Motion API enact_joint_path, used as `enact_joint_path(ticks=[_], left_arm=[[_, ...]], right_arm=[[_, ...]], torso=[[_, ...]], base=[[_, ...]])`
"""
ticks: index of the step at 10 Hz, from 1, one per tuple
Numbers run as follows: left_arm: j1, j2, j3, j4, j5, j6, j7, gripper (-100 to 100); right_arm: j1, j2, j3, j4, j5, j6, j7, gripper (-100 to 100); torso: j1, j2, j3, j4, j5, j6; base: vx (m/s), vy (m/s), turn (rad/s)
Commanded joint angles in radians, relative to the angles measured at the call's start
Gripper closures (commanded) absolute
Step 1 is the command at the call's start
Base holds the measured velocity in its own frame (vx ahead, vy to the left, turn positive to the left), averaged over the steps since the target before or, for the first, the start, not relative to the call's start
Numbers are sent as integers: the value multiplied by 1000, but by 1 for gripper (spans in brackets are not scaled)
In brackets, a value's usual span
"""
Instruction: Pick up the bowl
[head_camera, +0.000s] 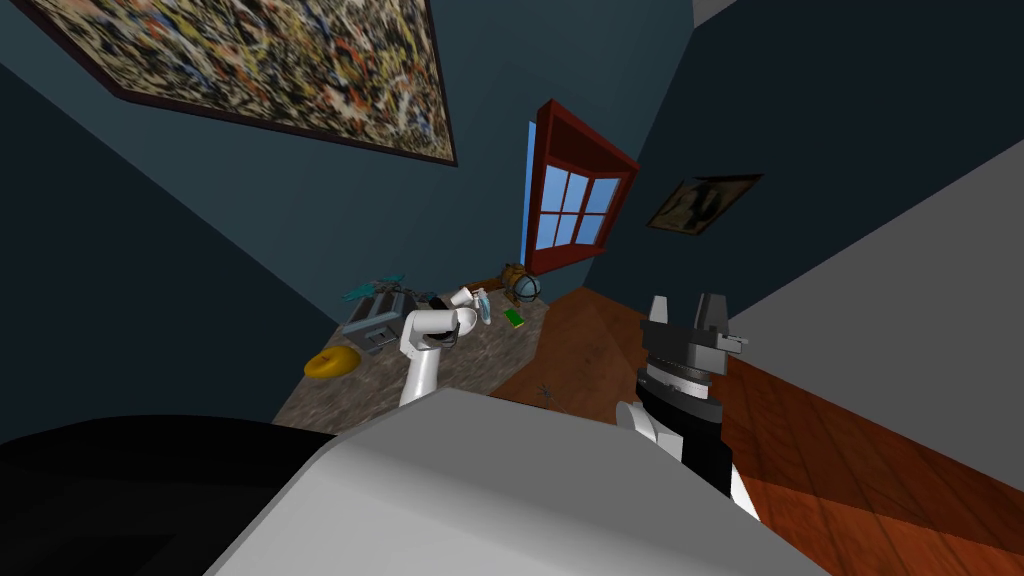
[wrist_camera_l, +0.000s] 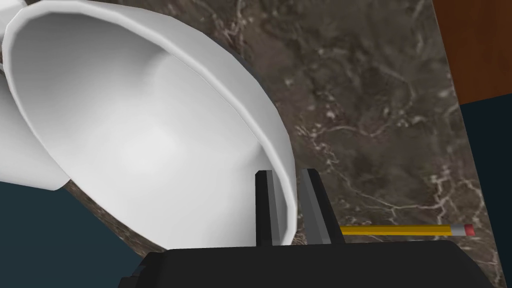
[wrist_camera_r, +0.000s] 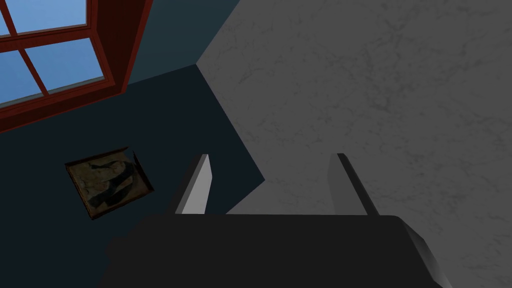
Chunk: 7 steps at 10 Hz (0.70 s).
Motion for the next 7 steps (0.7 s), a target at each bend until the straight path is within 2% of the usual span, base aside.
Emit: enact_joint_path(ticks=[1,2,5,6,7], left_arm=[[0,0,0,0,0,0,0,0],[1,0,1,-29,-2,27,-3,100],[0,0,4,-78,-3,77,-8,100],[-1,1,4,-65,-3,64,-6,100],[-1,1,4,-67,-3,68,-7,0]], right_arm=[[0,0,0,0,0,0,0,0],[0,0,0,0,0,0,0,0],[0,0,0,0,0,0,0,0],[0,0,0,0,0,0,0,0],[0,0,0,0,0,0,0,0]], torso=[[0,0,0,0,0,0],[0,0,0,0,0,0],[-1,1,1,1,-1,0],[-1,1,1,1,-1,0],[-1,1,1,1,-1,0]], base=[[0,0,0],[0,-3,-20],[1,-1,-7],[0,0,0],[0,0,0]])
